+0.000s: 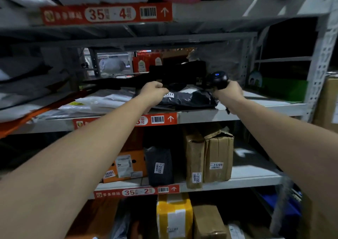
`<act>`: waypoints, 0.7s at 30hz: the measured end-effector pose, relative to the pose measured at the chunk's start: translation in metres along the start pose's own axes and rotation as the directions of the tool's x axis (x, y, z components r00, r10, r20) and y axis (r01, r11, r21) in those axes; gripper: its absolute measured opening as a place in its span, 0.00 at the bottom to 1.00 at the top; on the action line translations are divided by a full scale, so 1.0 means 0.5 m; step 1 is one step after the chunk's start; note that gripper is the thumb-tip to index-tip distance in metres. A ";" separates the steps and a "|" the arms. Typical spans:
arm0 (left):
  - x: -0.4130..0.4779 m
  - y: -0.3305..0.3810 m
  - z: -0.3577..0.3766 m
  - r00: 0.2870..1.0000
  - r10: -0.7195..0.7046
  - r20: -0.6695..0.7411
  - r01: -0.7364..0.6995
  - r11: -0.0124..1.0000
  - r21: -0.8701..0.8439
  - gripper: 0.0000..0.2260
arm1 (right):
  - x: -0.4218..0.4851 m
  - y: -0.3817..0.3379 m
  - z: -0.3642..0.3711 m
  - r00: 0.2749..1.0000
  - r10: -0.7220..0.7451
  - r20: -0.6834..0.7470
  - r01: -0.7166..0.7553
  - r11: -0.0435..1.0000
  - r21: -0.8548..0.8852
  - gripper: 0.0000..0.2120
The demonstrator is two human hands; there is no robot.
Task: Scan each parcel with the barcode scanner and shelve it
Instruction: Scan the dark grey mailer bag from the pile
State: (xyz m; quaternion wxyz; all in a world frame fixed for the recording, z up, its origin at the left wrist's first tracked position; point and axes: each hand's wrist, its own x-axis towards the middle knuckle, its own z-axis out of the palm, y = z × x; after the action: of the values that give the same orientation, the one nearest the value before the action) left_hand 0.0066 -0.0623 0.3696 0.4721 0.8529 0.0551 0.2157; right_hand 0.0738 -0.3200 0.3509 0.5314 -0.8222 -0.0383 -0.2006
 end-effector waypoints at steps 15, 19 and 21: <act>-0.380 -0.108 -0.086 0.991 -0.036 0.132 0.045 0.997 -0.068 0.22 | -0.395 0.106 -0.022 0.958 0.136 0.252 -0.212 0.928 0.307 0.10; -0.487 -0.193 -0.082 0.984 -0.140 0.115 0.148 0.987 -0.063 0.20 | -0.523 0.172 -0.011 0.925 0.180 0.336 -0.270 0.931 0.244 0.02; -0.539 -0.240 -0.077 0.978 -0.171 0.119 0.178 0.983 -0.050 0.19 | -0.583 0.211 -0.004 0.895 0.212 0.393 -0.311 0.928 0.206 0.03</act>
State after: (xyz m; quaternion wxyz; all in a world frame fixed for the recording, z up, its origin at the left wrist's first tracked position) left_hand -0.2393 -0.0467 0.2025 0.5173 0.8410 0.0961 0.1259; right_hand -0.1649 -0.3237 0.1532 0.6418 -0.7644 -0.0504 0.0358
